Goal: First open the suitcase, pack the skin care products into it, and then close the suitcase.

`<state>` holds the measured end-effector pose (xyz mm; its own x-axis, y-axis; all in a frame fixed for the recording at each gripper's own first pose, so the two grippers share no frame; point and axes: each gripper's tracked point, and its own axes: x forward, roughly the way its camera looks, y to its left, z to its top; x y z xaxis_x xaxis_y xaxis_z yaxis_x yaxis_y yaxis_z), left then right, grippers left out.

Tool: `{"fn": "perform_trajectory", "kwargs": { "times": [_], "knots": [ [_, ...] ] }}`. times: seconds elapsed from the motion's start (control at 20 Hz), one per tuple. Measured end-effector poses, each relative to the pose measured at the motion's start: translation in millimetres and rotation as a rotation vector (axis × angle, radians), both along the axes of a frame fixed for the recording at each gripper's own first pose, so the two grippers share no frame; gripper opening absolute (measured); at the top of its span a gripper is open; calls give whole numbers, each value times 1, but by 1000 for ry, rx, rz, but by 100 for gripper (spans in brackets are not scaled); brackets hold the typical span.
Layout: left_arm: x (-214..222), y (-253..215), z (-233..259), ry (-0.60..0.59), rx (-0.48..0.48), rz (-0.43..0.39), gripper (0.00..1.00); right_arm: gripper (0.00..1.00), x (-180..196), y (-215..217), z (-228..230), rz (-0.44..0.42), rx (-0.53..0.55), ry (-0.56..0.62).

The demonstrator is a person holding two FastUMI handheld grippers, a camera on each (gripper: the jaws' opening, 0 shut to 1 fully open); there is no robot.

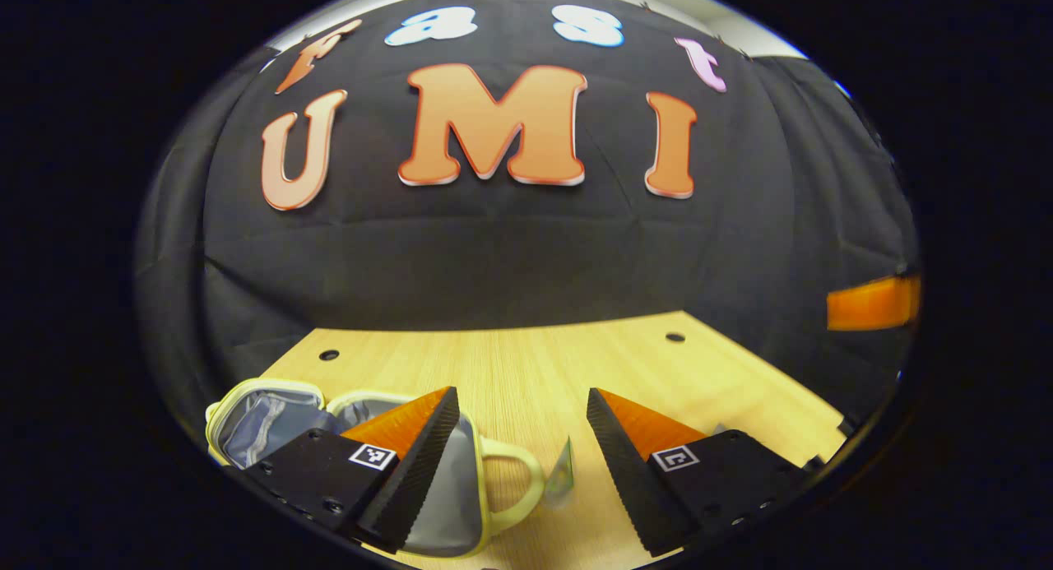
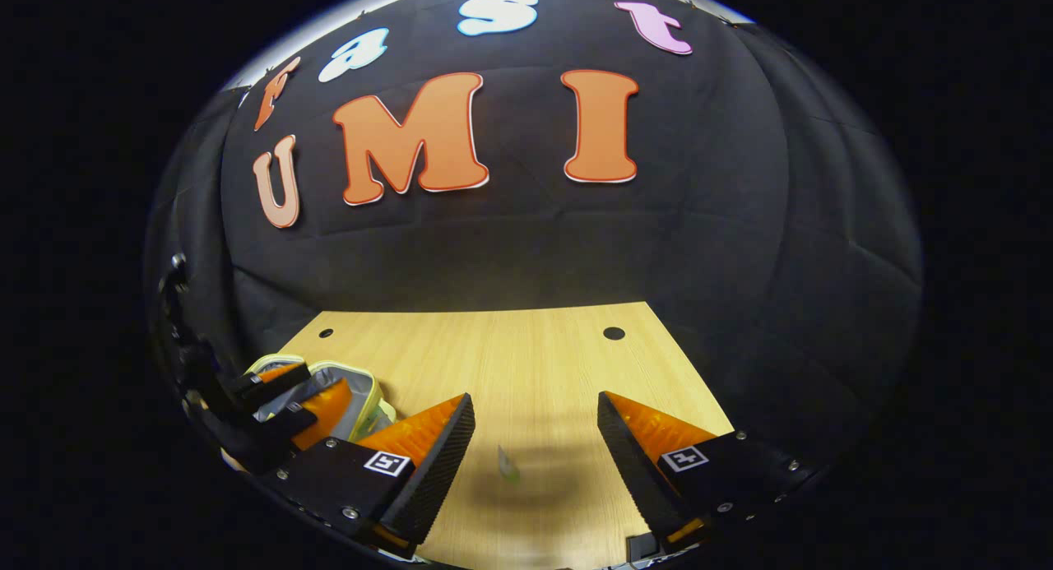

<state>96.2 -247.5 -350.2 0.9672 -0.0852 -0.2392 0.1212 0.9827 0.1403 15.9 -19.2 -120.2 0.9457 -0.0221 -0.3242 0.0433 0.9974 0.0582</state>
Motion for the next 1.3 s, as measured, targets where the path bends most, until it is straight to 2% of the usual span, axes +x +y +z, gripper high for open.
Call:
{"fn": "perform_trajectory", "kwargs": {
  "times": [0.15, 0.3, 0.9, 1.05, 1.15, 1.3],
  "knots": [
    [4, -7, -48, 78, 39, 24, 97, 95, -4, -16, -16, -24, 20, 40],
    [10, -17, -74, 105, 34, 18, 97, 95, -6, -30, -23, -48, -15, 54],
    [13, -42, -111, 143, 118, -15, 96, 95, -5, -33, -33, -55, 9, 83],
    [15, -41, -119, 156, 145, -19, 81, 95, -6, -35, -35, -64, 21, 90],
    [16, -39, -120, 154, 154, -12, 81, 95, -7, -38, -36, -67, 16, 90],
    [26, -34, -128, 155, 154, 6, 37, 95, -5, -39, -37, -71, 24, 93]
  ]
}}
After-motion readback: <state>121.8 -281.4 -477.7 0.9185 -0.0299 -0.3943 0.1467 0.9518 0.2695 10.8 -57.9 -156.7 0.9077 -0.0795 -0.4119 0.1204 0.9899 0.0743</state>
